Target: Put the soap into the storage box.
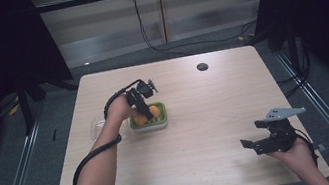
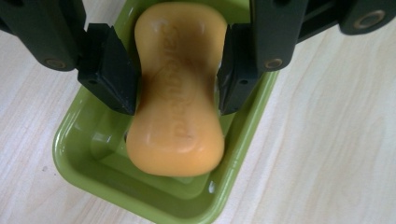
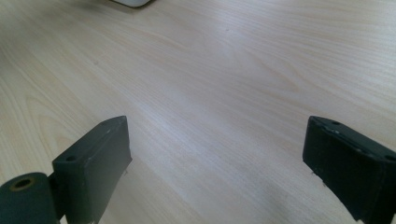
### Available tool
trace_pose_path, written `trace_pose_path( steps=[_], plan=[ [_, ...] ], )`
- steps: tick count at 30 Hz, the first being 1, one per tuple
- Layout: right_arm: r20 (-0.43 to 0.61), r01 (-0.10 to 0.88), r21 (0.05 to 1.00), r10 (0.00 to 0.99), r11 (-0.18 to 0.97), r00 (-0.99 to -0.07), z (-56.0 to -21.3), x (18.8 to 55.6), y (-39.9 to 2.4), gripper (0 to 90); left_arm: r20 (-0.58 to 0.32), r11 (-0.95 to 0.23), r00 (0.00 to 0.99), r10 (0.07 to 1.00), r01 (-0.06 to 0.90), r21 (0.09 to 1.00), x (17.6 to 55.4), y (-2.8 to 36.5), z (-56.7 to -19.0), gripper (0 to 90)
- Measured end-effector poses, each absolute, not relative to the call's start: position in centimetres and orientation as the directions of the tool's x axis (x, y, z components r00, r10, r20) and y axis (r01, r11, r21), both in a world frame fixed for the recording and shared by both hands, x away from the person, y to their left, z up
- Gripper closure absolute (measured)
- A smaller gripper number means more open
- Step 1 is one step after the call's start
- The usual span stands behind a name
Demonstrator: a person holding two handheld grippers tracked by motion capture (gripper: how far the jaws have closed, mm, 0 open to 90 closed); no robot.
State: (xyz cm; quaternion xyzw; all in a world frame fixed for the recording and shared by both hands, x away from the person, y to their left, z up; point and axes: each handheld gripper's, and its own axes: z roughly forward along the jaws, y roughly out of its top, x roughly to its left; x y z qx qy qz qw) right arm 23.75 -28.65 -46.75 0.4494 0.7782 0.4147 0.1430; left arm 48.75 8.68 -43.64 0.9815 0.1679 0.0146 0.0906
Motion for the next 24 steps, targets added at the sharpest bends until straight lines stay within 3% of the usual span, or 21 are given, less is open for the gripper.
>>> trace_pose_path(
  steps=[13, 24],
  plan=[
    [0.153, 0.583, 0.773, 0.818, 0.251, -0.554, -46.7, 23.7, -28.6, 7.5, -0.055, -0.891, 0.914, 0.402, 0.404, 0.207, 48.5, 9.3, -42.4, 41.8],
    [0.147, 0.581, 0.773, 0.820, 0.253, -0.553, -46.6, 23.6, -28.5, 7.5, -0.108, -0.856, 0.883, 0.457, 0.470, 0.215, 47.7, 9.6, -42.0, 28.5]
  ],
)
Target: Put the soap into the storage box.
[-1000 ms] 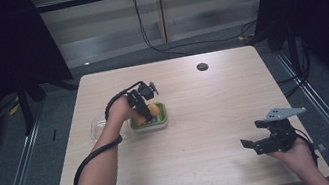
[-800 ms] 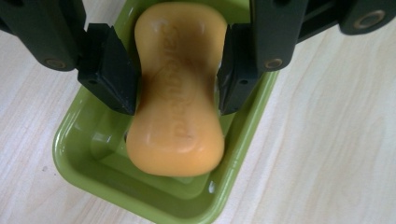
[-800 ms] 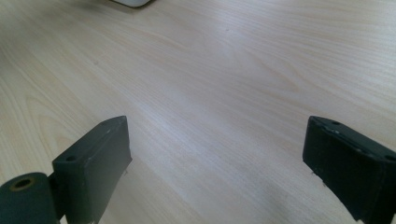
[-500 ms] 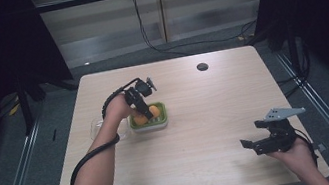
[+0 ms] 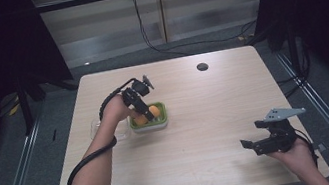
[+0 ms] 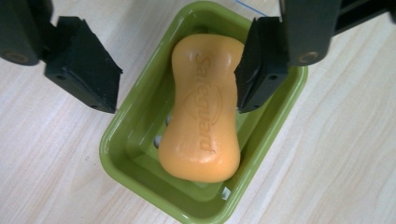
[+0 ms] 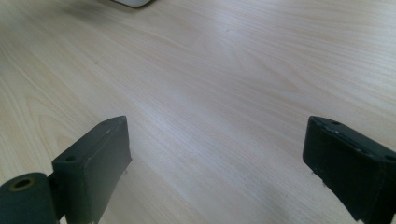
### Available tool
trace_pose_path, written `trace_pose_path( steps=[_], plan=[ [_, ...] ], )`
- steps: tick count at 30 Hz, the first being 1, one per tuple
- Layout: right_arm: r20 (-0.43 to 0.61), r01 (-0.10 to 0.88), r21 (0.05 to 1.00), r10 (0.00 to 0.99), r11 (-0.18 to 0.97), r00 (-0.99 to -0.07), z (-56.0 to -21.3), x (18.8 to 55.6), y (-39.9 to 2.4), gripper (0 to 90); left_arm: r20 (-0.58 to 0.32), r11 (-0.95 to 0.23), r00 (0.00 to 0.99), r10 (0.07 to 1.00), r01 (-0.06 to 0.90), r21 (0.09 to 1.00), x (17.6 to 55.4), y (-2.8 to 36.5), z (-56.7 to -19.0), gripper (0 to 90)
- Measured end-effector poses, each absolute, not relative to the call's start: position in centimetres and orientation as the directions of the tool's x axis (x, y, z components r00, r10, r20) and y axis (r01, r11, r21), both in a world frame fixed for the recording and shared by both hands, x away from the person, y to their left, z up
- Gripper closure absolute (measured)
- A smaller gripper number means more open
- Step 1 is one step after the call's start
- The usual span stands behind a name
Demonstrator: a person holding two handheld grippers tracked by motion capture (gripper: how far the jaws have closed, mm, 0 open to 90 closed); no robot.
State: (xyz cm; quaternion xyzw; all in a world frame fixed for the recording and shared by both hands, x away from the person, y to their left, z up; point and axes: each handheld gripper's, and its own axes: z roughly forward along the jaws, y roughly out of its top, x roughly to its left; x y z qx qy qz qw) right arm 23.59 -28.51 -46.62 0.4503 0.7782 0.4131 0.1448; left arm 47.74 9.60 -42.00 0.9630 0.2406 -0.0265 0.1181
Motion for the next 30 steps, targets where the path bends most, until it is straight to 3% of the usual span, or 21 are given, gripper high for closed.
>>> trace_pose_path(
  steps=[19, 30],
  plan=[
    [0.139, 0.574, 0.778, 0.822, 0.255, -0.553, -46.4, 23.5, -28.3, 7.5, -0.143, -0.837, 0.882, 0.449, 0.471, 0.279, 45.1, 10.0, -41.6, 17.6],
    [0.142, 0.578, 0.774, 0.819, 0.258, -0.556, -46.5, 23.5, -28.2, 7.5, -0.172, -0.818, 0.873, 0.457, 0.488, 0.304, 44.0, 10.4, -41.9, 16.6]
  ],
)
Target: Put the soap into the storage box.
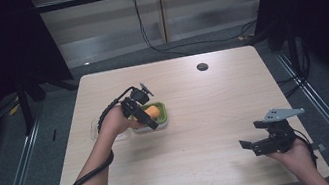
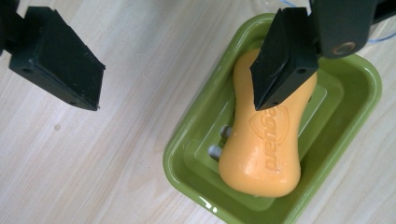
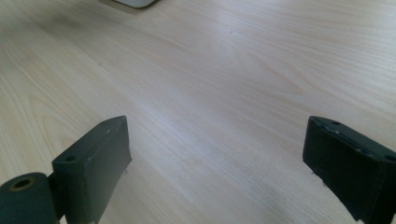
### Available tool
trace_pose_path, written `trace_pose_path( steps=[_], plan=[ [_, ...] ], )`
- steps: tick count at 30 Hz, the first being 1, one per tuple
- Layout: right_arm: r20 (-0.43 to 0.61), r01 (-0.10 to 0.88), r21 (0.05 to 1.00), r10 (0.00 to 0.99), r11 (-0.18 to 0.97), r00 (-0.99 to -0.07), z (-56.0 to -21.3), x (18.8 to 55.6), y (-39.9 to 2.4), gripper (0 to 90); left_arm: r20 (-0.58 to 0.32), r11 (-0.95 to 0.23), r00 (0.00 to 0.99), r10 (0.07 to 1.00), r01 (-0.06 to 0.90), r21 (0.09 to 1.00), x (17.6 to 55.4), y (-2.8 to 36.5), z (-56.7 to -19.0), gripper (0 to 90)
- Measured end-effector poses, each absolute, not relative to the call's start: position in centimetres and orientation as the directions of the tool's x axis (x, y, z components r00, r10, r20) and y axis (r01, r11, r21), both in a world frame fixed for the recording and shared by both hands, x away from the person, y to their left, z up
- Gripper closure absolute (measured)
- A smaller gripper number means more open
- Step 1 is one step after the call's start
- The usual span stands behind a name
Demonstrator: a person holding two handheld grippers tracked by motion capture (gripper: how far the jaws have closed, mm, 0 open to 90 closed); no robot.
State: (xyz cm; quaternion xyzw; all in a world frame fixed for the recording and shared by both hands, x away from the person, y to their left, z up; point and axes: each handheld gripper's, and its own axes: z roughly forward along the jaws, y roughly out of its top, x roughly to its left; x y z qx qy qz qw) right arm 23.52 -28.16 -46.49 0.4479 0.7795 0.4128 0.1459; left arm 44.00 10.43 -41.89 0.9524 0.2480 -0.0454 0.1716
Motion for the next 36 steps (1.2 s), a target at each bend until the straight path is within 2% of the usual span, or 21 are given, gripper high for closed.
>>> trace_pose_path(
  steps=[5, 14, 31, 36],
  plan=[
    [0.143, 0.576, 0.776, 0.817, 0.258, -0.558, -46.5, 23.5, -28.1, 7.5, -0.144, -0.833, 0.886, 0.441, 0.464, 0.303, 43.3, 10.6, -42.2, 16.4],
    [0.144, 0.578, 0.773, 0.816, 0.261, -0.560, -46.5, 23.5, -28.0, 7.5, -0.154, -0.817, 0.881, 0.448, 0.473, 0.330, 42.1, 10.6, -42.4, 16.6],
    [0.142, 0.575, 0.773, 0.811, 0.268, -0.567, -46.5, 23.6, -27.8, 7.5, -0.169, -0.822, 0.884, 0.437, 0.468, 0.325, 40.9, 10.7, -43.6, 15.1],
    [0.142, 0.577, 0.771, 0.810, 0.270, -0.569, -46.6, 23.6, -27.8, 7.5, -0.181, -0.795, 0.871, 0.458, 0.492, 0.355, 40.5, 10.7, -44.4, 15.2]
  ],
)
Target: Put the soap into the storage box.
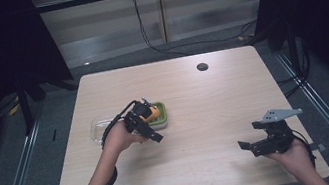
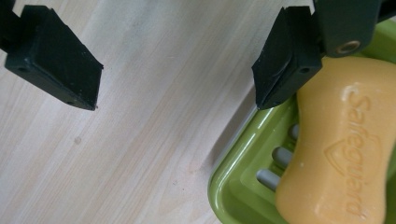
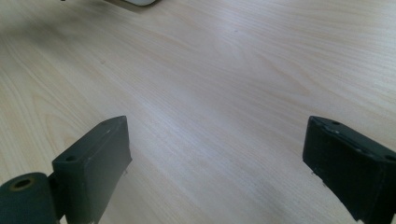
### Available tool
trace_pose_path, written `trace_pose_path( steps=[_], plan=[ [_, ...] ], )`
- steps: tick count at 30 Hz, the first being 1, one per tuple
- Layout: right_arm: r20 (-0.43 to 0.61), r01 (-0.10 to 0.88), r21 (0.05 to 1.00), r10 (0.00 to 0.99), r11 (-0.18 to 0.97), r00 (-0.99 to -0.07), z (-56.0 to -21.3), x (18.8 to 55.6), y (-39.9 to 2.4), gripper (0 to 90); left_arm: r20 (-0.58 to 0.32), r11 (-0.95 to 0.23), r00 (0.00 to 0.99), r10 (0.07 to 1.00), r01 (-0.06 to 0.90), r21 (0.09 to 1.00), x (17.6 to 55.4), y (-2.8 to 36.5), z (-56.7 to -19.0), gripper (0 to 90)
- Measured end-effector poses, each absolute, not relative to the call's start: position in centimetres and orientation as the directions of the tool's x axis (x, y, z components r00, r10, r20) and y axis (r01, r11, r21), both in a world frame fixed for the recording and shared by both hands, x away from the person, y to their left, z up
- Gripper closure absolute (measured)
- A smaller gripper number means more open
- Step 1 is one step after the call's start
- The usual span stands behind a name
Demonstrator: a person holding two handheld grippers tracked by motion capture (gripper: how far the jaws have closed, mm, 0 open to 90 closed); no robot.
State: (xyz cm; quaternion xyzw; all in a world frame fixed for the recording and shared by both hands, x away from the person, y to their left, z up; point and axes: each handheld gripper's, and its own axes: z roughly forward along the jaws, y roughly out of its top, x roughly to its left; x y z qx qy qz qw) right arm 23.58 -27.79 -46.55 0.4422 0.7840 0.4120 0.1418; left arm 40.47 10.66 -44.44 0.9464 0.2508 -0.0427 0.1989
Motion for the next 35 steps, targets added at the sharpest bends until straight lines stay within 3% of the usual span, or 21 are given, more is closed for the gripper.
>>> trace_pose_path(
  steps=[35],
  plan=[
    [0.132, 0.572, 0.768, 0.802, 0.289, -0.583, -46.5, 23.4, -27.4, 8.4, -0.197, -0.798, 0.879, 0.435, 0.478, 0.368, 39.1, 10.7, -46.1, 13.8]
  ],
)
